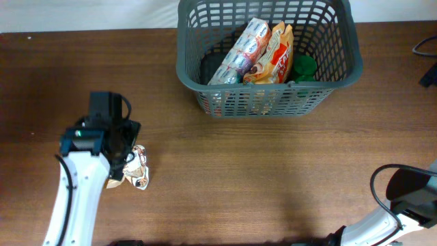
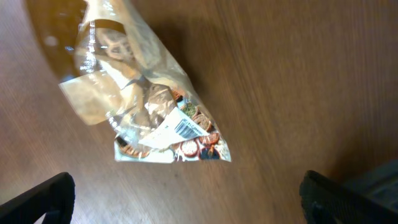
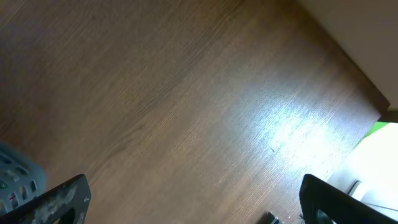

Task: Pack container
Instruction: 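Move the left gripper over the crumpled snack wrapper, then lower the left gripper and grasp the crumpled snack wrapper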

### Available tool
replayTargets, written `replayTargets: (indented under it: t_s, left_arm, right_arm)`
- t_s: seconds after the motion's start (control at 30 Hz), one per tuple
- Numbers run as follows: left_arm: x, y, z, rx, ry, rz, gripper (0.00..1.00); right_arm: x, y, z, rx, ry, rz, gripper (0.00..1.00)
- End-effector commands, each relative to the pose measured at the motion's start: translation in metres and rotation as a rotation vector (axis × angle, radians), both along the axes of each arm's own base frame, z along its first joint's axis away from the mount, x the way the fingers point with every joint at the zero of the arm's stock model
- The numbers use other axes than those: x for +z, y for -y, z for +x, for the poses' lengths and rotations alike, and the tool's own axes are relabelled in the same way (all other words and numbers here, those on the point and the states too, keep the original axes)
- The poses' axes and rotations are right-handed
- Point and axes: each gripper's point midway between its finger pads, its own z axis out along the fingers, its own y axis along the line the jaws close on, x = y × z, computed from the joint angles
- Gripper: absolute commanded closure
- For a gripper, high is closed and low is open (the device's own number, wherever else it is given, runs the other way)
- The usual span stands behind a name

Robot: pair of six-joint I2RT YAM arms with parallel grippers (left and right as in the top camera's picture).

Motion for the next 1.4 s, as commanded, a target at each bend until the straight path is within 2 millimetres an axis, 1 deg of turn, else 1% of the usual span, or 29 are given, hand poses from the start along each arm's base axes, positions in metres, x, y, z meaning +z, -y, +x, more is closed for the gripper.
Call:
replayTargets:
  t_s: [0.0,0.1,0.17,0.37,0.47,0.53,0.67,0.83,1.0,1.2,1.37]
  left_arm:
    - [-0.025,-0.005,-0.017,0.003,-0.033,0.011,0.01]
    - [-0.037,-0.013,-0.027,0.093,-0.059,-0.004,0.01]
    - [-0.04,-0.02,-0.029,0.131,-0.057,-0.005,0.01]
    - [-0.034,-0.038,-0.013,0.231,0.034,-0.004,0.01]
    - [-0.033,-0.041,-0.006,0.297,0.071,-0.017,0.01]
    - [-0.034,-0.04,-0.006,0.346,0.078,-0.034,0.01]
    - [-0.042,-0.04,-0.011,0.429,0.061,-0.057,0.01]
    - [-0.059,-0.039,-0.022,0.531,0.018,-0.076,0.01]
    - [-0.071,-0.044,-0.03,0.563,-0.024,-0.057,0.01]
    - [-0.084,-0.051,-0.033,0.594,-0.077,-0.051,0.01]
    - [-0.091,-0.055,-0.028,0.599,-0.079,-0.049,0.01]
  right_arm:
    - [0.0,0.003,-0.003,-0.02,-0.006,-0.011,0.01]
    - [0.0,0.003,-0.003,-0.02,-0.006,-0.011,0.01]
    - [0.0,0.003,-0.003,-0.02,-0.006,-0.011,0.01]
    - [0.0,0.003,-0.003,-0.02,-0.006,-0.011,0.01]
    - [0.0,0.003,-0.003,-0.02,-0.006,-0.011,0.01]
    - [0.0,0.003,-0.003,-0.02,-0.006,-0.011,0.01]
    - [0.0,0.003,-0.003,-0.02,-0.006,-0.011,0.01]
    - [0.0,0.003,-0.003,-0.02,-0.006,-0.011,0.01]
    - [0.0,0.003,-0.003,-0.02,-0.006,-0.011,0.01]
    - [0.0,0.003,-0.003,-0.02,-0.006,-0.011,0.01]
    - [0.0,0.003,-0.003,-0.02,-0.006,-0.011,0.01]
